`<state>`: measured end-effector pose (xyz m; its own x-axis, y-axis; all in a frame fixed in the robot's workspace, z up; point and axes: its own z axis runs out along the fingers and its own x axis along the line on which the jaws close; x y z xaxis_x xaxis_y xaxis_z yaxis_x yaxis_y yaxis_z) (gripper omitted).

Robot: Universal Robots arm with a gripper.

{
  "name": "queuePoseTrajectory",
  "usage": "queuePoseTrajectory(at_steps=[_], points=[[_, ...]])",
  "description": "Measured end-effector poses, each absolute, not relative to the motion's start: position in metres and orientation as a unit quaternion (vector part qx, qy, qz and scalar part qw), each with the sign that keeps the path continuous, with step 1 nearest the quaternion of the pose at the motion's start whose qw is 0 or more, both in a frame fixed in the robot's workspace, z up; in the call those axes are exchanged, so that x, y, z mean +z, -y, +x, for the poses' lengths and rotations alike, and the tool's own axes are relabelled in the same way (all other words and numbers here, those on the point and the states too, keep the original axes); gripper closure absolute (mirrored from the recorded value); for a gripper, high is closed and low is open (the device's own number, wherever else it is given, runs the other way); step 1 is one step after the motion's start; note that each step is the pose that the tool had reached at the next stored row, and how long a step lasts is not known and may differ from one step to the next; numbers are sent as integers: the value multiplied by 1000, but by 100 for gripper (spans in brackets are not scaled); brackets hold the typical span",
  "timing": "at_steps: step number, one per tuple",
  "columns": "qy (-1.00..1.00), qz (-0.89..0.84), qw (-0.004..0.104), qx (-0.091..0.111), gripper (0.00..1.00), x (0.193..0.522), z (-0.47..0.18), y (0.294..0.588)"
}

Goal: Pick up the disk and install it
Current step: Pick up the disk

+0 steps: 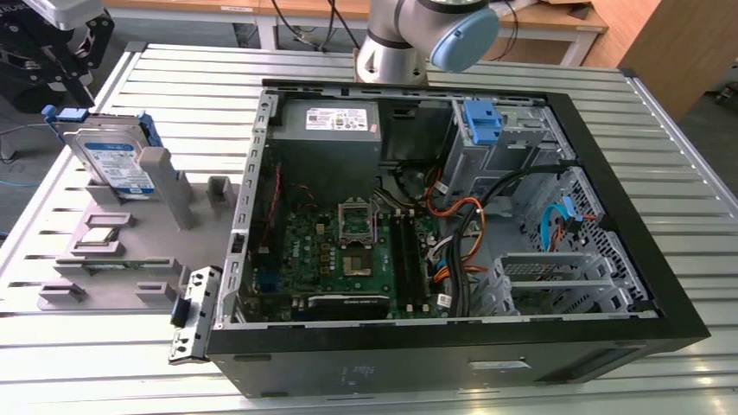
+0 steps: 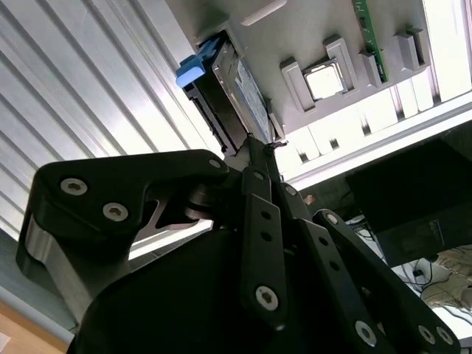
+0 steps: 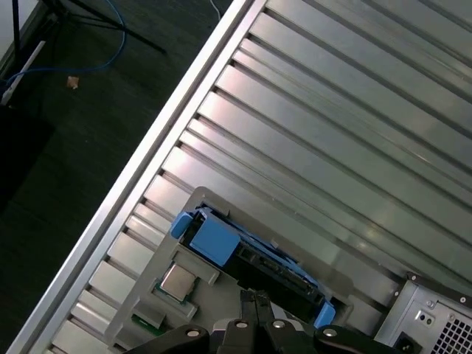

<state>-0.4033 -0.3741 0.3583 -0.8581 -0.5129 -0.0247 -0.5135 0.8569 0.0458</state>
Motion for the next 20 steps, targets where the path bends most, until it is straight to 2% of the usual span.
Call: queuePoseTrajectory(at_steps=[20], points=[[-960, -279, 5, 25, 90, 358, -403, 374]])
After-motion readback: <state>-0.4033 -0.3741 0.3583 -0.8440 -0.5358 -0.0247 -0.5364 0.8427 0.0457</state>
